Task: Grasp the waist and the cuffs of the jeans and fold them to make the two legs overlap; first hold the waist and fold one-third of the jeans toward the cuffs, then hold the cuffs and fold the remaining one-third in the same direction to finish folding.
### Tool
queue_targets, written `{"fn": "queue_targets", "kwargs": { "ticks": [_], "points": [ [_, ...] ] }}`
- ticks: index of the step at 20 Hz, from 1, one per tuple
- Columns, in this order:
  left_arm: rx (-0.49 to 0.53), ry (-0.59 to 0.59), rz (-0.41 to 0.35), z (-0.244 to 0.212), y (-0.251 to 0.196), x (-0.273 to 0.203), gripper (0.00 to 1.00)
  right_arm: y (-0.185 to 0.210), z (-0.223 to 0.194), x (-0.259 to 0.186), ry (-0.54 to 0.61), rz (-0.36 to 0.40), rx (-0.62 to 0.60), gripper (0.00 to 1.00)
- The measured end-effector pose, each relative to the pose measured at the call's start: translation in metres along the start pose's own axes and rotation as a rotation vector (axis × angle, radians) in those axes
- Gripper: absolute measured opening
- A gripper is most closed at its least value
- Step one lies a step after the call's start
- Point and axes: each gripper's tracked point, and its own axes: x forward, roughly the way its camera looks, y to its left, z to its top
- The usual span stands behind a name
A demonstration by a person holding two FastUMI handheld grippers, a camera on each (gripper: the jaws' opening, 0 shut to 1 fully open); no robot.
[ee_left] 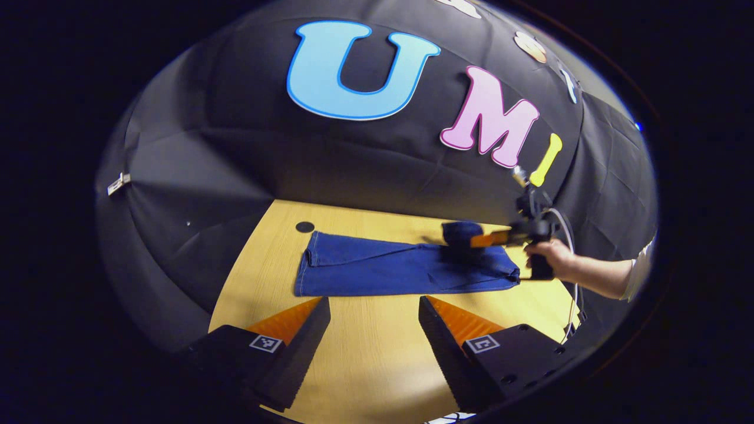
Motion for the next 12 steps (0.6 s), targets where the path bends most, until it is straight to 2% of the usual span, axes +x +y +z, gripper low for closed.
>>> {"fn": "queue_targets", "kwargs": {
  "ticks": [1, 2, 4, 5, 7, 10, 12],
  "points": [
    [-0.005, 0.010, 0.023, -0.003, 0.006, 0.000, 0.97, -0.008, -0.005, 0.005, 0.001, -0.019, -0.025, 0.17],
    [-0.020, 0.010, 0.036, -0.003, 0.010, 0.001, 0.97, 0.019, -0.028, 0.033, -0.006, -0.034, -0.043, 0.17],
    [-0.079, 0.000, 0.026, 0.002, 0.008, 0.011, 0.97, 0.011, -0.014, 0.018, -0.001, -0.025, -0.038, 0.16],
    [-0.112, 0.001, 0.014, 0.003, 0.006, 0.020, 0.97, 0.014, -0.016, 0.015, 0.016, 0.009, -0.031, 0.10],
    [-0.167, 0.025, 0.006, 0.004, 0.012, 0.042, 0.97, 0.032, -0.012, -0.004, 0.049, 0.148, 0.024, 0.42],
    [-0.223, 0.092, 0.020, 0.009, 0.033, 0.084, 0.97, 0.053, 0.030, -0.064, -0.058, 0.294, 0.014, 0.91],
    [-0.262, 0.158, 0.014, 0.011, 0.047, 0.114, 0.97, 0.052, 0.045, -0.113, -0.131, 0.356, 0.008, 0.90]
  ]
}}
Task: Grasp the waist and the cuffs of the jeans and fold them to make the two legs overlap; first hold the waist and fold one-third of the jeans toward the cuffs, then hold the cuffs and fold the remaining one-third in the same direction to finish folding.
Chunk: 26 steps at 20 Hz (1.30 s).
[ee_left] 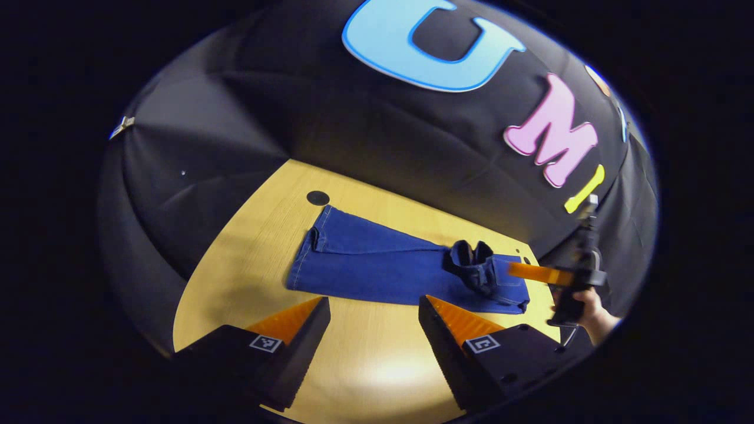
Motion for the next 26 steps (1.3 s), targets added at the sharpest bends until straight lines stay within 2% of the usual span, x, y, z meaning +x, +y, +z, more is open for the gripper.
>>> {"fn": "queue_targets", "kwargs": {
  "ticks": [2, 6, 8, 10, 11, 14, 15, 18, 19, 20, 22, 23, 24, 26],
  "points": [
    [-0.038, 0.075, 0.019, 0.010, 0.013, 0.030, 0.97, -0.011, 0.009, -0.045, -0.034, -0.003, -0.023, 0.90],
    [-0.070, 0.262, 0.153, 0.014, 0.059, 0.080, 0.97, -0.063, -0.001, -0.113, -0.046, -0.110, -0.039, 0.90],
    [-0.012, 0.293, 0.206, 0.026, 0.073, 0.105, 0.96, -0.087, -0.008, -0.138, -0.033, -0.158, -0.058, 0.90],
    [0.050, 0.337, 0.200, 0.028, 0.078, 0.129, 0.97, -0.108, -0.017, -0.150, -0.004, -0.197, -0.062, 0.90],
    [0.092, 0.376, 0.233, 0.026, 0.088, 0.137, 0.96, -0.117, -0.017, -0.154, -0.007, -0.223, -0.058, 0.90],
    [0.201, 0.486, 0.337, 0.014, 0.108, 0.147, 0.94, -0.119, -0.005, -0.161, -0.040, -0.220, -0.051, 0.90],
    [0.243, 0.455, 0.312, 0.024, 0.101, 0.153, 0.96, -0.117, -0.002, -0.161, -0.049, -0.213, -0.047, 0.90],
    [0.305, 0.557, 0.301, 0.007, 0.097, 0.152, 0.94, -0.118, 0.000, -0.158, -0.049, -0.194, -0.031, 0.90],
    [0.316, 0.553, 0.297, 0.009, 0.092, 0.152, 0.88, -0.116, 0.001, -0.156, -0.045, -0.190, -0.027, 0.90],
    [0.319, 0.575, 0.289, 0.005, 0.087, 0.154, 0.87, -0.114, 0.003, -0.154, -0.048, -0.178, -0.019, 0.90],
    [0.342, 0.577, 0.255, -0.004, 0.068, 0.165, 0.60, -0.113, 0.005, -0.153, -0.053, -0.163, -0.012, 0.90],
    [0.357, 0.573, 0.272, -0.005, 0.063, 0.169, 0.24, -0.114, 0.005, -0.152, -0.051, -0.163, -0.012, 0.90],
    [0.358, 0.570, 0.285, -0.004, 0.061, 0.172, 0.13, -0.114, 0.004, -0.153, -0.050, -0.163, -0.014, 0.90],
    [0.349, 0.579, 0.301, -0.001, 0.059, 0.166, 0.08, -0.112, 0.004, -0.157, -0.052, -0.160, -0.024, 0.90]
  ]
}}
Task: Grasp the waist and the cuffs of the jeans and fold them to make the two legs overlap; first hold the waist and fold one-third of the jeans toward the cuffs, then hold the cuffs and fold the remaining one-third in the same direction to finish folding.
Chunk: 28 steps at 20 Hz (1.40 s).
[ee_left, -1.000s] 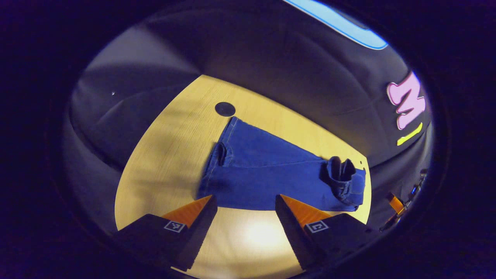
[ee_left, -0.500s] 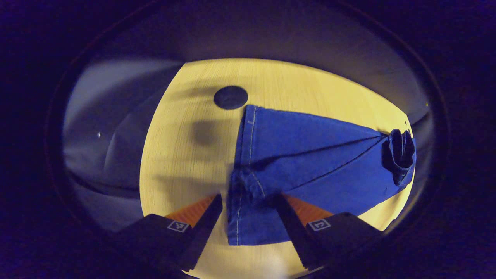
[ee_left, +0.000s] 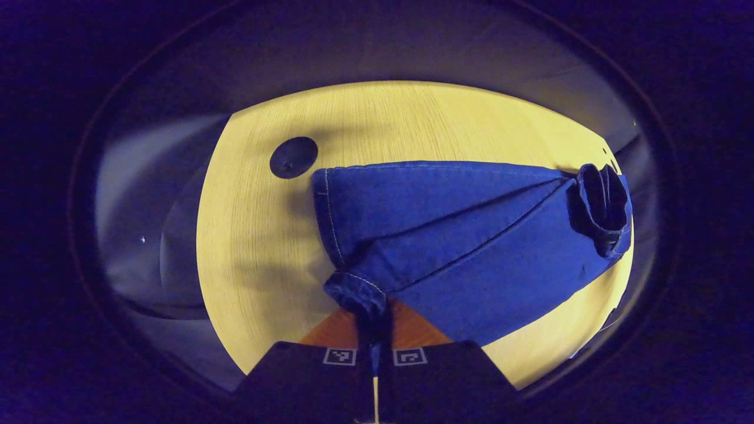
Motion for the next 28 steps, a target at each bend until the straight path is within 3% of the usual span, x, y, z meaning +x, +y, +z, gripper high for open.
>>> {"fn": "queue_targets", "kwargs": {
  "ticks": [4, 10, 12, 15, 17, 19, 21, 24, 26, 28],
  "points": [
    [-0.014, -0.078, -0.073, 0.014, -0.019, -0.048, 0.06, -0.003, 0.003, -0.011, -0.009, -0.007, -0.016, 0.90],
    [-0.187, -0.246, -0.317, 0.066, -0.110, -0.169, 0.06, 0.009, 0.014, -0.025, -0.036, 0.042, 0.029, 0.90],
    [-0.202, -0.307, -0.402, 0.094, -0.151, -0.208, 0.06, 0.004, 0.014, -0.033, -0.040, 0.034, 0.011, 0.90],
    [-0.144, -0.421, -0.455, 0.126, -0.227, -0.255, 0.06, -0.007, 0.015, -0.051, -0.055, 0.030, 0.002, 0.90],
    [-0.144, -0.494, -0.484, 0.143, -0.281, -0.260, 0.06, -0.019, 0.016, -0.059, -0.075, 0.033, 0.016, 0.90],
    [-0.118, -0.453, -0.521, 0.135, -0.336, -0.258, 0.06, -0.041, 0.012, -0.067, -0.084, -0.004, 0.026, 0.90],
    [-0.021, -0.406, -0.484, 0.124, -0.375, -0.236, 0.06, -0.055, 0.011, -0.077, -0.100, -0.018, 0.037, 0.90],
    [0.196, -0.315, -0.329, 0.104, -0.417, -0.184, 0.07, -0.080, 0.002, -0.093, -0.109, -0.051, 0.072, 0.90],
    [0.259, -0.258, -0.253, 0.094, -0.433, -0.157, 0.11, -0.093, -0.010, -0.099, -0.106, -0.072, 0.095, 0.90],
    [0.251, -0.223, -0.217, 0.085, -0.439, -0.137, 0.23, -0.105, -0.022, -0.107, -0.104, -0.098, 0.111, 0.90]
  ]
}}
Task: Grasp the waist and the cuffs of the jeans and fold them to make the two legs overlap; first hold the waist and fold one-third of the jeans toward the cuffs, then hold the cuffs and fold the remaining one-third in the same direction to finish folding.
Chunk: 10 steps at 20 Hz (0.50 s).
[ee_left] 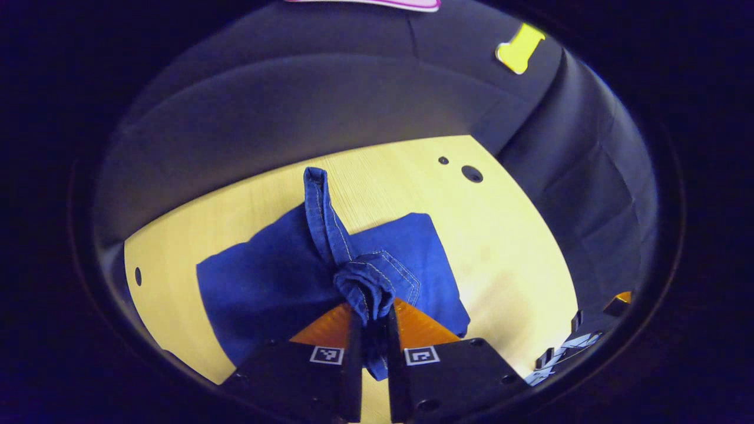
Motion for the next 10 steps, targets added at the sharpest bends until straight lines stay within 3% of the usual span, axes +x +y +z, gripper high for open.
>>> {"fn": "queue_targets", "kwargs": {
  "ticks": [1, 3, 5, 10],
  "points": [
    [-0.021, 0.010, -0.005, -0.003, -0.009, 0.009, 0.33, -0.004, -0.003, -0.003, 0.000, -0.008, 0.007, 0.90],
    [-0.030, 0.009, -0.012, -0.004, -0.020, 0.020, 0.73, -0.012, -0.007, -0.008, -0.001, -0.026, 0.012, 0.90],
    [-0.019, -0.039, 0.004, 0.002, -0.025, 0.015, 1.00, -0.014, -0.008, -0.011, -0.004, -0.033, -0.004, 0.90],
    [-0.003, -0.342, -0.061, 0.028, -0.034, -0.092, 0.98, -0.010, 0.009, -0.024, -0.069, -0.052, -0.049, 0.90]
  ]
}}
